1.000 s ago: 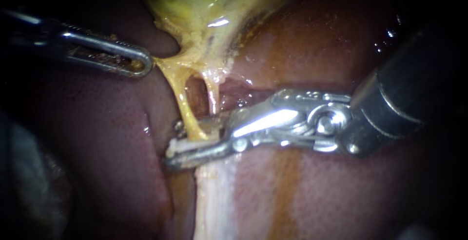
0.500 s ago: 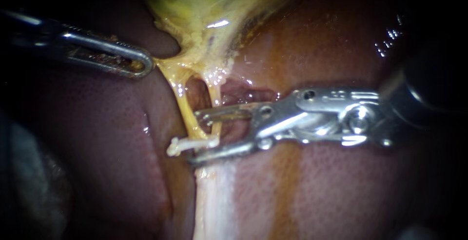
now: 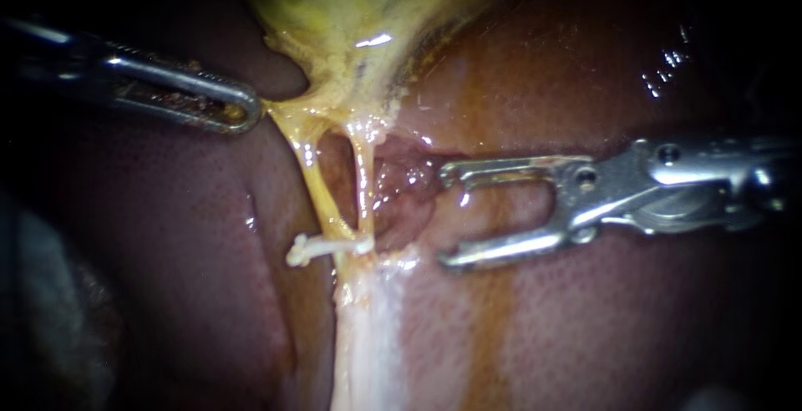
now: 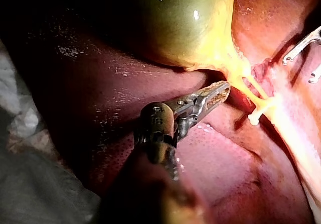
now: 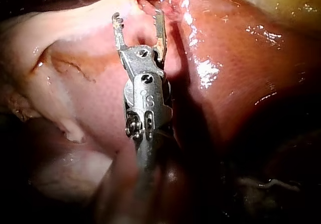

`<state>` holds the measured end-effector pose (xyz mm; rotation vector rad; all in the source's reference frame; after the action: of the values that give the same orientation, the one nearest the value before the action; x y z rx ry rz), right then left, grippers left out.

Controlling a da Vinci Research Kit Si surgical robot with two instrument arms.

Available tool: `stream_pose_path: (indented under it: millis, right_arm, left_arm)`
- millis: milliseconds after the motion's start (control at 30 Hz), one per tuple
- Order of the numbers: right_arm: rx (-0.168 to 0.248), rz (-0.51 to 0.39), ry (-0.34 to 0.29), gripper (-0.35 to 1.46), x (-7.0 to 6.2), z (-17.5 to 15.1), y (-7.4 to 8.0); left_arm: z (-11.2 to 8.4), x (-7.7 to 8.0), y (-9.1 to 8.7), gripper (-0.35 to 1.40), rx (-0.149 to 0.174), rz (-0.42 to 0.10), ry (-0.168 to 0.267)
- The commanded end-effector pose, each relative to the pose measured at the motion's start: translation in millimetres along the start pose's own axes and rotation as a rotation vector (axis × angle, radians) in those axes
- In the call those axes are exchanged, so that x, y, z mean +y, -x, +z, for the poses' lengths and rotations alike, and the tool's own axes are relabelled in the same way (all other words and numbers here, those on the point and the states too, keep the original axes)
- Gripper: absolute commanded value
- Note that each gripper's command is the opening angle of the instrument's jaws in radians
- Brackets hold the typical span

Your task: Going back first clip left tube

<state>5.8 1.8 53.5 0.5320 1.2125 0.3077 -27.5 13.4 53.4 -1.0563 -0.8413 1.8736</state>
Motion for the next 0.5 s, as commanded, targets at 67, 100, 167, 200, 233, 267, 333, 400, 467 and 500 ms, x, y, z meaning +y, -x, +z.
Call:
stream_pose_path:
  millis: [67, 100, 167, 200, 233, 267, 333, 400, 467, 500]
  right_arm:
    - [-0.004, -0.003, -0.002, 0.5, 0.0, -0.3, 0.2]
    - [-0.004, -0.003, -0.002, 0.5, -0.1, -0.4, 0.2]
    - [-0.004, -0.003, -0.001, 0.5, -0.2, -0.5, 0.2]
    - [-0.004, -0.003, -0.001, 0.5, -0.2, -0.6, 0.2]
    - [-0.004, -0.004, -0.001, 0.5, -0.3, -0.6, 0.2]
    - [-0.004, -0.004, -0.001, 0.5, -0.3, -0.7, 0.2]
    - [-0.004, -0.004, -0.002, 0.5, -0.3, -0.8, 0.2]
    - [-0.004, -0.004, -0.002, 0.5, -0.3, -0.8, 0.3]
    - [-0.004, -0.004, -0.002, 0.5, -0.3, -0.8, 0.3]
    - [-0.004, -0.004, -0.002, 0.5, -0.3, -0.8, 0.3]
  left_arm:
    - [0.2, 0.0, 0.0, -0.35, 0.001, 0.0, -0.001]
    - [0.3, -0.1, 0.0, -0.35, 0.001, 0.0, -0.001]
    - [0.6, -0.1, 0.1, -0.35, 0.002, 0.001, -0.003]
    - [0.8, -0.2, 0.1, -0.35, 0.003, 0.001, -0.004]
    - [1.0, -0.2, 0.2, -0.35, 0.003, 0.002, -0.006]
    - [1.3, -0.3, 0.2, -0.35, 0.004, 0.002, -0.007]
    - [2.0, -0.4, 0.3, -0.35, 0.006, 0.003, -0.011]
    - [2.7, -0.4, 0.4, -0.35, 0.01, 0.004, -0.017]
    - [3.5, -0.5, 0.6, -0.35, 0.008, 0.011, -0.014]
    - [3.9, -0.5, 0.6, -0.35, 0.008, 0.011, -0.014]
